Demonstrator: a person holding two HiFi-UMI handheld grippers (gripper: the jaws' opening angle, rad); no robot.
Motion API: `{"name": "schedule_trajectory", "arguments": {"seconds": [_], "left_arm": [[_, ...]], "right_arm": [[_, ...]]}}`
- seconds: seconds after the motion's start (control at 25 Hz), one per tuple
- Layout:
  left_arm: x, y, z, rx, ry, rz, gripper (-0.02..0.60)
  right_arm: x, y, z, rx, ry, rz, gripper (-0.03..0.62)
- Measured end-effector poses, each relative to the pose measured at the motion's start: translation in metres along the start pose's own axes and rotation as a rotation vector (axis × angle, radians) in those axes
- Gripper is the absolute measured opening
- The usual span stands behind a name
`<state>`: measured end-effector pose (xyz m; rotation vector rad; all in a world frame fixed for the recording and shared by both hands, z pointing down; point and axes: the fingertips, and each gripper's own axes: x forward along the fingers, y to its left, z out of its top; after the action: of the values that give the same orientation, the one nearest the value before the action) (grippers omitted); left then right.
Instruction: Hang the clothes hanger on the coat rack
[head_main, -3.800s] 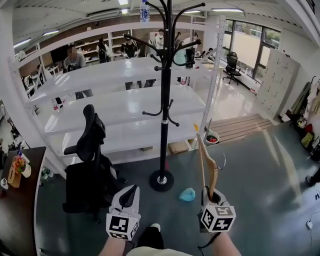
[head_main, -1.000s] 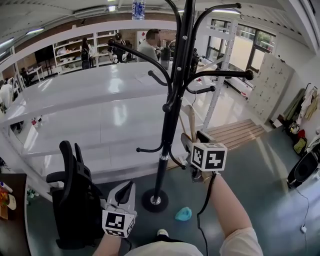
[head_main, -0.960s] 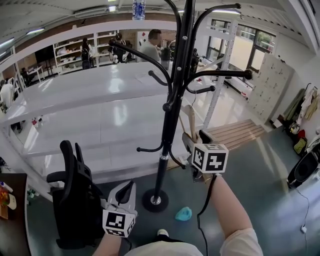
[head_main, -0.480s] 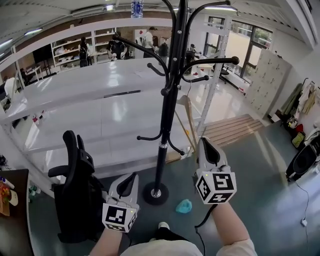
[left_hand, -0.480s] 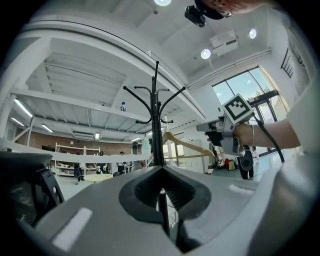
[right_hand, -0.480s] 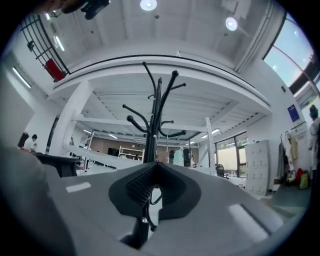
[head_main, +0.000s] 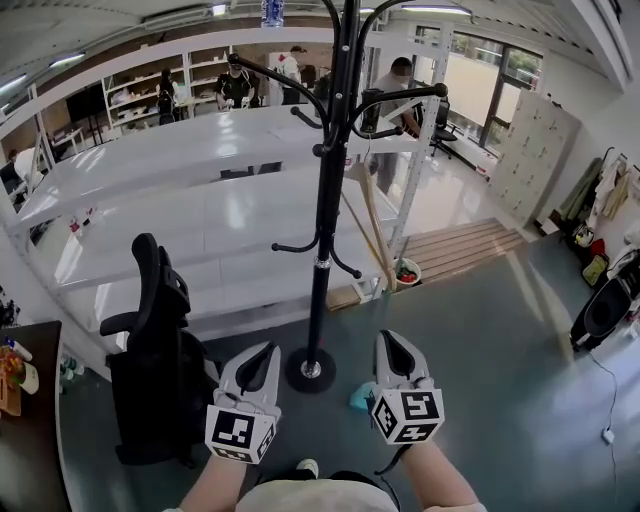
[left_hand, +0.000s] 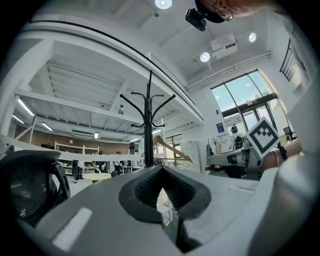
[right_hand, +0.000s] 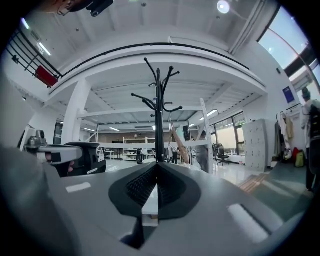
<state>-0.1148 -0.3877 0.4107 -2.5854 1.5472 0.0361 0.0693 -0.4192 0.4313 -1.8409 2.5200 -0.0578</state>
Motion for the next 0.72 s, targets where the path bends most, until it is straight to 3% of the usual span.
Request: {"name": "schedule_trajectory", "arguments": {"seconds": [0.24, 0.48, 0.72], "left_arm": [[-0.039, -0.043, 0.000, -0.024, 0.026, 0.017, 0.000], [-0.096, -0.115, 0.004, -0.026, 0.054, 0.003, 0.000], [-0.147, -0.165, 0.006, -0.026, 0.059, 0.008, 0.000]], "right_arm": [[-0.066, 0.009, -0.029, 0.017, 0.058, 0.040, 0.028], [-0.149, 0.017, -0.044, -0.008, 0.107, 0.069, 0.026], [-0.218, 0.020, -0.046, 0.002, 0.079, 0.082, 0.026]]}}
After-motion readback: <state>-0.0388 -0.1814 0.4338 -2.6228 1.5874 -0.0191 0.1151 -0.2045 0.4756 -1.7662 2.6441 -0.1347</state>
